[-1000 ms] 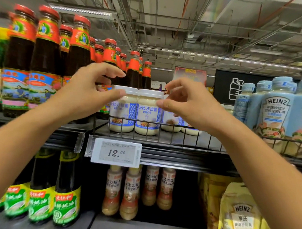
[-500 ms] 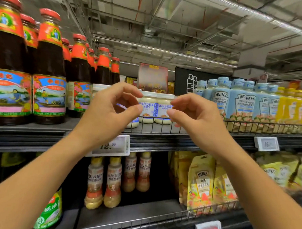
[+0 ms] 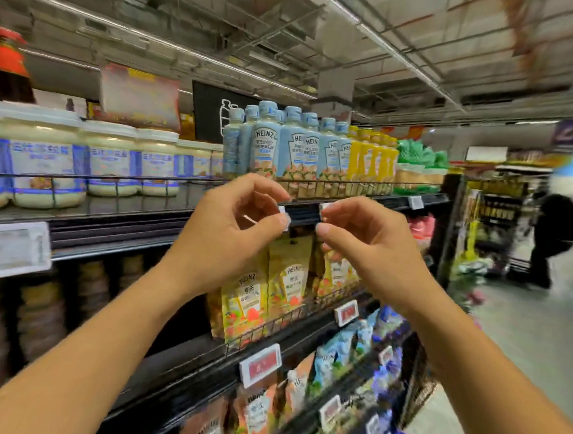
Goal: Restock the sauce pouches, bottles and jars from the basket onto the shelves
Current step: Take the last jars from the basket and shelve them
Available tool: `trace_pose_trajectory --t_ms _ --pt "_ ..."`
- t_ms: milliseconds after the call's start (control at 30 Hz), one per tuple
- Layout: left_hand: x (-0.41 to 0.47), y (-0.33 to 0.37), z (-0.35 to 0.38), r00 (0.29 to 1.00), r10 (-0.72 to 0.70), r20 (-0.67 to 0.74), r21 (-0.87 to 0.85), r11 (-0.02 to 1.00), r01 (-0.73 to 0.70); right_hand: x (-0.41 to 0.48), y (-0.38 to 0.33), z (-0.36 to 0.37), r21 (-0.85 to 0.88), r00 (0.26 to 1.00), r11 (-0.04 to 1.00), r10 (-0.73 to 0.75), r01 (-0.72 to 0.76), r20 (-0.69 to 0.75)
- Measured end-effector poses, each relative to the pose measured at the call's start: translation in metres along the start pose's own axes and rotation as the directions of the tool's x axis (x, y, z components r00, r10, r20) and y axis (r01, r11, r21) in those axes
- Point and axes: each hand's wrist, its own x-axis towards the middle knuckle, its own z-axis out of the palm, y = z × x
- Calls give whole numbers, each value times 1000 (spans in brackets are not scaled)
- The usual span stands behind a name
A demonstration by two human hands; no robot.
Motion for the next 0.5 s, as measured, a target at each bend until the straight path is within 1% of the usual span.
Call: trace_pose_trajectory --t_ms 167,300,500 --pt "18 -6 87 994 -5 113 -183 983 25 -29 22 -71 -99 991 991 83 -93 -100" --pt "30 -9 161 983 -12 182 -314 947 70 -54 42 -131 -126 969 978 142 -169 -201" --pt "44 -12 268 958 -5 287 -405 906 126 -91 66 -215 -151 925 948 224 -281 -308"
